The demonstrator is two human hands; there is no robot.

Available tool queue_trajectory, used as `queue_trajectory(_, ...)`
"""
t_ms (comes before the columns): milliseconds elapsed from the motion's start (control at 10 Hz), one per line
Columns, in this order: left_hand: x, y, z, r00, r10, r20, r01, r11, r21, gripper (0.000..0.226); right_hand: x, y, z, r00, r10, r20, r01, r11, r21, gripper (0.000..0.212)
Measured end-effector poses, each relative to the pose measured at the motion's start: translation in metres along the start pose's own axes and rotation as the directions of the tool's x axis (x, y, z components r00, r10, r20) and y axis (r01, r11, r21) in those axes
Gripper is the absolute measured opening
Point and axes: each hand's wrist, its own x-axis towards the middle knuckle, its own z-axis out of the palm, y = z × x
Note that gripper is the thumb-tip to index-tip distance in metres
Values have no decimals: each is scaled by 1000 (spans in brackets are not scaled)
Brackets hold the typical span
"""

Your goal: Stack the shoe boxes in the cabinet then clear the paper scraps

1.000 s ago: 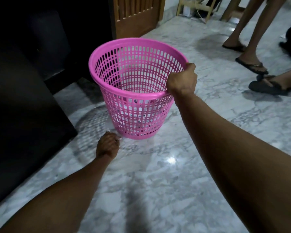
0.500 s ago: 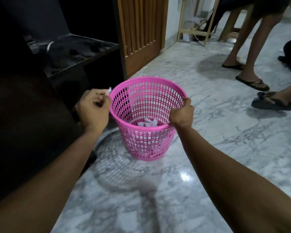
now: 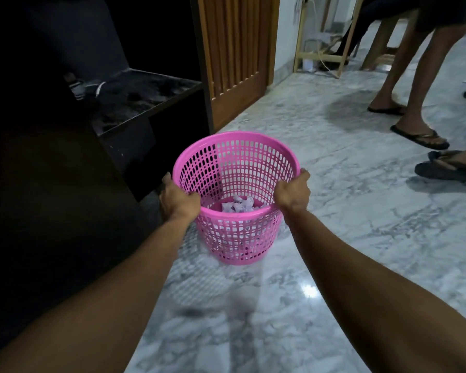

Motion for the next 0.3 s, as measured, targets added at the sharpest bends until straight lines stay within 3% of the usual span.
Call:
queue_trajectory(100, -3, -13, -17, 999, -14, -35, 13, 999, -36, 65, -8, -2, 10, 996, -31, 83, 30, 999, 18, 57)
queue_trajectory(200, -2, -22, -31, 999, -28, 24, 31, 995, -94, 64, -15, -3, 10, 979, -78, 190, 73, 997, 33, 57)
queue_trajectory(300, -1, -25, -45, 993, -89, 79, 94, 994, -55, 69, -18, -4, -7, 966, -78, 247, 87, 996, -27, 72)
